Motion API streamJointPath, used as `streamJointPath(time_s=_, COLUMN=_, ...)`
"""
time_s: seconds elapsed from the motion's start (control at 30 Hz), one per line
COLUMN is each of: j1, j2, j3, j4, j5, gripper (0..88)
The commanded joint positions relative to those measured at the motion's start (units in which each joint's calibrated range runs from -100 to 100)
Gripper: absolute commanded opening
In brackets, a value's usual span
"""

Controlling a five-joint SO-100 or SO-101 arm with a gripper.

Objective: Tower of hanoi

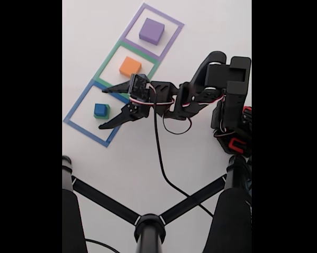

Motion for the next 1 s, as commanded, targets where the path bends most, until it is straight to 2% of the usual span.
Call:
streamJointPath(time_s=0.0, j1=-1.14, j2=1.32, j3=-3.33, j4=-2.45, j5=0.39, gripper=38.0)
streamJointPath(time_s=0.53, j1=-2.66, j2=3.08, j3=-4.23, j4=-2.54, j5=0.39, gripper=36.5)
streamJointPath(time_s=0.97, j1=-3.2, j2=3.32, j3=-3.78, j4=-2.05, j5=0.39, gripper=27.2)
